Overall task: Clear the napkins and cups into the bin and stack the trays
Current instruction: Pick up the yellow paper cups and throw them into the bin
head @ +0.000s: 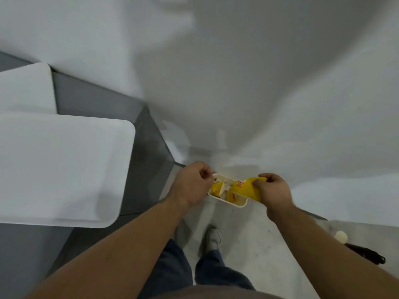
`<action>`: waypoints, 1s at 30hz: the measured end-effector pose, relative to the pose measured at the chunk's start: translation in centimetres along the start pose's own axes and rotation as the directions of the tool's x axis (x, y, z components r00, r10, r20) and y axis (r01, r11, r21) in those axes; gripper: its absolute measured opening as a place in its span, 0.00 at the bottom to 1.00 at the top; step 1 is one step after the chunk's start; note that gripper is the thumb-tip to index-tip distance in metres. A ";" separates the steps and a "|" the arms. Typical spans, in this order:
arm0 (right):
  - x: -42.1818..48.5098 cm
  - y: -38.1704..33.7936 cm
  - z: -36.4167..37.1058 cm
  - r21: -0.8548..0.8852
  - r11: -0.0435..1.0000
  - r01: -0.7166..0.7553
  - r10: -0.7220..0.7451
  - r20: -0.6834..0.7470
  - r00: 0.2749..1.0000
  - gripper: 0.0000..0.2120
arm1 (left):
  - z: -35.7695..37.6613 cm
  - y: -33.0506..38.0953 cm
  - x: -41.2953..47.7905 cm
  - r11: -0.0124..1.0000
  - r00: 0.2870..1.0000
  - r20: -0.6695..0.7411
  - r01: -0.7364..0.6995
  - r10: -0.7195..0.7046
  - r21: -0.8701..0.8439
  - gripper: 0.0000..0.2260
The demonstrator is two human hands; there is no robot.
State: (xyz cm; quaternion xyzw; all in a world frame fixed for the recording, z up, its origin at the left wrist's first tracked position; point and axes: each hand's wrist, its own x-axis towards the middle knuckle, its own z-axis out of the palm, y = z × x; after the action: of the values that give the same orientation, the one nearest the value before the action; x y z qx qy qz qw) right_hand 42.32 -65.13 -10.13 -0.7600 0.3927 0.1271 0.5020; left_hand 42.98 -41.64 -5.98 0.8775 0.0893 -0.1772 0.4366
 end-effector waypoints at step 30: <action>3.1 -1.6 6.8 -0.128 0.970 0.207 -0.159 0.315 0.936 0.04 | 0.4 -3.0 -4.1 0.981 0.960 -0.216 0.158 -0.180 -0.115 0.06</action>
State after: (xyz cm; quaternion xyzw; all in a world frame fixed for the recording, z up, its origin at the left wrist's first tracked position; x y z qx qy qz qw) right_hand 46.89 -60.39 -14.00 -0.8025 0.2273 0.2253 0.5035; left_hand 38.14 -40.18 -6.80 0.8590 0.2214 -0.1087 0.4487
